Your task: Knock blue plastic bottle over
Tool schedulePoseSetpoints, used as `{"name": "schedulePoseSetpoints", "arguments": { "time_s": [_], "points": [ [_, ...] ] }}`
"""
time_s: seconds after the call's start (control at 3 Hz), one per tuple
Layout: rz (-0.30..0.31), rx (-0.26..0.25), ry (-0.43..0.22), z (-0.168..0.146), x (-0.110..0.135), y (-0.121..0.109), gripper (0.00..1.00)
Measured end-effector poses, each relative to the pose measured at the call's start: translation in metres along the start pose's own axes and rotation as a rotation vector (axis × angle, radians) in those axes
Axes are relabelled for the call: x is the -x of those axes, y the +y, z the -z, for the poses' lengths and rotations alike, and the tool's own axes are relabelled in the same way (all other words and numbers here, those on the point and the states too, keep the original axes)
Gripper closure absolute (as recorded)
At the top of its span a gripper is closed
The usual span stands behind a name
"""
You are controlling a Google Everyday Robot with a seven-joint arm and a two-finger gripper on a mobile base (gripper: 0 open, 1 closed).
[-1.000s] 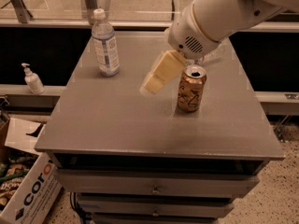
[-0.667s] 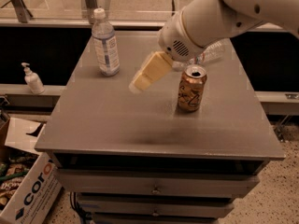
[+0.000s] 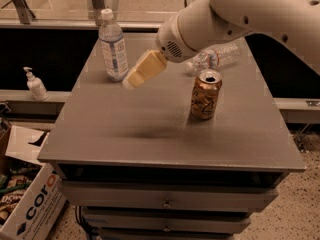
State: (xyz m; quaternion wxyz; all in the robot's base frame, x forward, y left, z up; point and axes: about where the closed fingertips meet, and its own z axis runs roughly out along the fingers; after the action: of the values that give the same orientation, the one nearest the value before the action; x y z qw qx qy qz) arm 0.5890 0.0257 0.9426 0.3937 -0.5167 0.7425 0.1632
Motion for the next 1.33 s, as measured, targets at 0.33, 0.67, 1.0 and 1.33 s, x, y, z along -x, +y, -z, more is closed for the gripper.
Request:
{"name": "schedulePoseSetpoints", "arguments": {
  "time_s": [0.33, 0.67, 1.0, 1.33],
  "points": [
    [-0.044, -0.030, -0.059, -0.043, 0.035, -0.040, 0.00],
    [-0.047, -0.041, -0.063, -0.063, 0.057, -0.054, 0.00],
    [-0.029, -0.035, -0.071, -0.100, 0.088, -0.053, 0.00],
    [-0.018, -0.022, -0.072, -0.130, 0.108, -0.049, 0.00]
  ]
}}
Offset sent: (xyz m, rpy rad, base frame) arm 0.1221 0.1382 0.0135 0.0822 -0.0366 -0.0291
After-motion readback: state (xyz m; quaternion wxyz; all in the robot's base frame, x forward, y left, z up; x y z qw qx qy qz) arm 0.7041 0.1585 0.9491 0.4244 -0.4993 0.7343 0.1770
